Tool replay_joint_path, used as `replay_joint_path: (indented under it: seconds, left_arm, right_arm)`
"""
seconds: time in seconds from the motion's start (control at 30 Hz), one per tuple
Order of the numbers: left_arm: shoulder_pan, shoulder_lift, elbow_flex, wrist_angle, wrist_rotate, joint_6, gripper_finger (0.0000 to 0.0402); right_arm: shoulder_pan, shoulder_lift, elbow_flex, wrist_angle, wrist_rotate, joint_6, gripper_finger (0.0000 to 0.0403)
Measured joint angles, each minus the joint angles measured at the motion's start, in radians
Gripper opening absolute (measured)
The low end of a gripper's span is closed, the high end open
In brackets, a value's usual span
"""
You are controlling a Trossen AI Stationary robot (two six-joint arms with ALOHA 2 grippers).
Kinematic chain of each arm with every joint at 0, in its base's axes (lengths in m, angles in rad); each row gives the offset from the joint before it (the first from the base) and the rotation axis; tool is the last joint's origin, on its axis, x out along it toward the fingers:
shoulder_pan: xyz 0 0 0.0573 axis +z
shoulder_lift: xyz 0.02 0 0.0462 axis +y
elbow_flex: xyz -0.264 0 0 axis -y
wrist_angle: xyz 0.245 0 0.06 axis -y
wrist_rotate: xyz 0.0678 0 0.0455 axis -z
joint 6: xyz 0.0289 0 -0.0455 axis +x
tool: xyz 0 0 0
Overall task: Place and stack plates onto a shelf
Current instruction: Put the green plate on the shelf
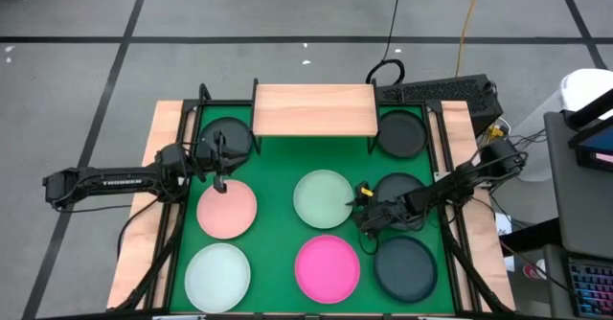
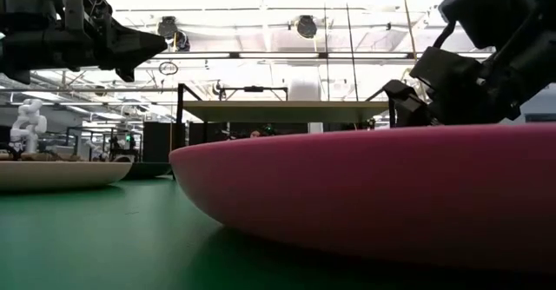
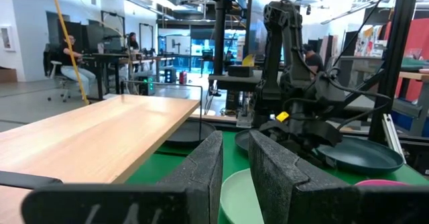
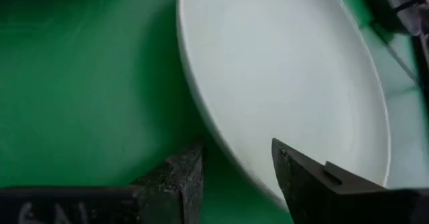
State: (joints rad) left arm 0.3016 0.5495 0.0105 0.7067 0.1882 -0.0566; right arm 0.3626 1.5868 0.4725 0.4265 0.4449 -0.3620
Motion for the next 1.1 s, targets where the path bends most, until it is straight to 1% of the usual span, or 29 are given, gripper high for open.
replay_joint_path:
  seconds: [0.07, 0.17, 0.23, 0.37, 0.4, 0.57, 0.77, 0.83, 0.97, 1.0, 1.1]
  left_arm:
    - [0.000, 0.000, 0.000, 0.000, 0.000, 0.000, 0.0076]
    - [0.000, 0.000, 0.000, 0.000, 0.000, 0.000, 0.0076]
    - [0.000, 0.000, 0.000, 0.000, 0.000, 0.000, 0.0076]
    - [0.000, 0.000, 0.000, 0.000, 0.000, 0.000, 0.0076]
    - [0.000, 0.000, 0.000, 0.000, 0.000, 0.000, 0.0076]
    - [0.000, 0.000, 0.000, 0.000, 0.000, 0.000, 0.0076]
    - [0.000, 0.000, 0.000, 0.000, 0.000, 0.000, 0.0076]
    - [0.000, 0.000, 0.000, 0.000, 0.000, 0.000, 0.0076]
    - [0.000, 0.000, 0.000, 0.000, 0.000, 0.000, 0.0076]
    - [0.000, 0.000, 0.000, 0.000, 0.000, 0.000, 0.0076]
    - [0.000, 0.000, 0.000, 0.000, 0.000, 0.000, 0.0076]
  right_arm:
    - [0.000, 0.002, 0.000, 0.010, -0.001, -0.017, 0.0147]
    - [0.000, -0.005, 0.000, 0.017, -0.002, -0.047, 0.0119]
    - [0.000, -0.012, 0.000, 0.014, -0.001, -0.062, 0.0091]
    - [0.000, -0.029, 0.000, 0.022, -0.003, -0.092, 0.0020]
    - [0.000, -0.029, 0.001, 0.026, -0.003, -0.095, 0.0011]
    - [0.000, -0.028, 0.029, 0.024, -0.004, -0.128, 0.0005]
    - [0.000, -0.058, 0.113, 0.027, 0.003, -0.235, 0.0003]
    - [-0.001, -0.080, 0.141, 0.026, 0.051, -0.276, 0.0003]
    - [-0.029, -0.138, 0.190, 0.026, 0.206, -0.401, 0.0002]
    - [-0.042, -0.156, 0.199, 0.025, 0.243, -0.431, 0.0002]
    - [-0.111, -0.215, 0.215, 0.028, 0.308, -0.479, 0.0001]
